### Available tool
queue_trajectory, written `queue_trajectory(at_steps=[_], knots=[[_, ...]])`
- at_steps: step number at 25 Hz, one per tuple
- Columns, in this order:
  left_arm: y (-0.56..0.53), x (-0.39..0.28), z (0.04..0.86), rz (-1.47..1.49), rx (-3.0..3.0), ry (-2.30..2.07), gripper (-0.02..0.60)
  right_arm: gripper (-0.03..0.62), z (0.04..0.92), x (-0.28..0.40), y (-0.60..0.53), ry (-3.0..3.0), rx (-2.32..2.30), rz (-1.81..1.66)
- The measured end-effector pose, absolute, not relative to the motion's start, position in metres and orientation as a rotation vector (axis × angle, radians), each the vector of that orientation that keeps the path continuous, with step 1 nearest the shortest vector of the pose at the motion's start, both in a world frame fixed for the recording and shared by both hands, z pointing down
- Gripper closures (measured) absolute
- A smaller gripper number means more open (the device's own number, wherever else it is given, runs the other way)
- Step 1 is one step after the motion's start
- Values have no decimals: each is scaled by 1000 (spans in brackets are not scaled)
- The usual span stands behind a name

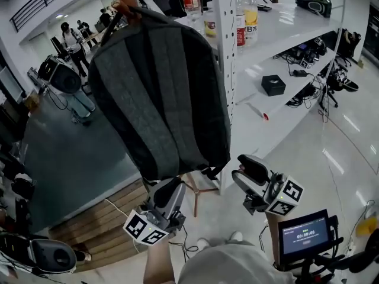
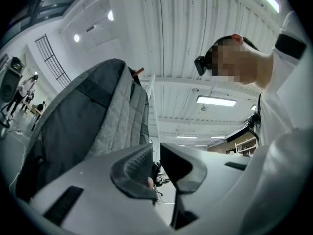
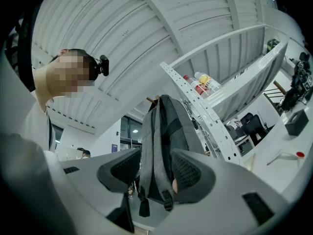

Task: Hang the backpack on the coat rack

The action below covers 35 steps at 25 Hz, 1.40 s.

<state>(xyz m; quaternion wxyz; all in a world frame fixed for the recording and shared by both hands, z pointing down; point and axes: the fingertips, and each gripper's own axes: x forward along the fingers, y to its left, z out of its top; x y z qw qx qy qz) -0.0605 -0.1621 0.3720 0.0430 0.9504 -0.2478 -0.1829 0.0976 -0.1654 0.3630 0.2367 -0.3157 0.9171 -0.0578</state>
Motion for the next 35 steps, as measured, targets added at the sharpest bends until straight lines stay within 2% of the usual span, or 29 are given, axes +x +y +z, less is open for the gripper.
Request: queue_trajectory(at_steps=[11, 14, 35], knots=[[-168, -32, 388, -562, 2871, -720, 528, 406, 376, 77, -164, 2518, -834, -191], [-167, -30, 388, -575, 2867, -703, 529, 470, 378, 74, -161, 2528, -823, -171], [-172, -28, 390, -576, 2864, -718, 538, 470, 377, 87, -170, 2486, -852, -205]])
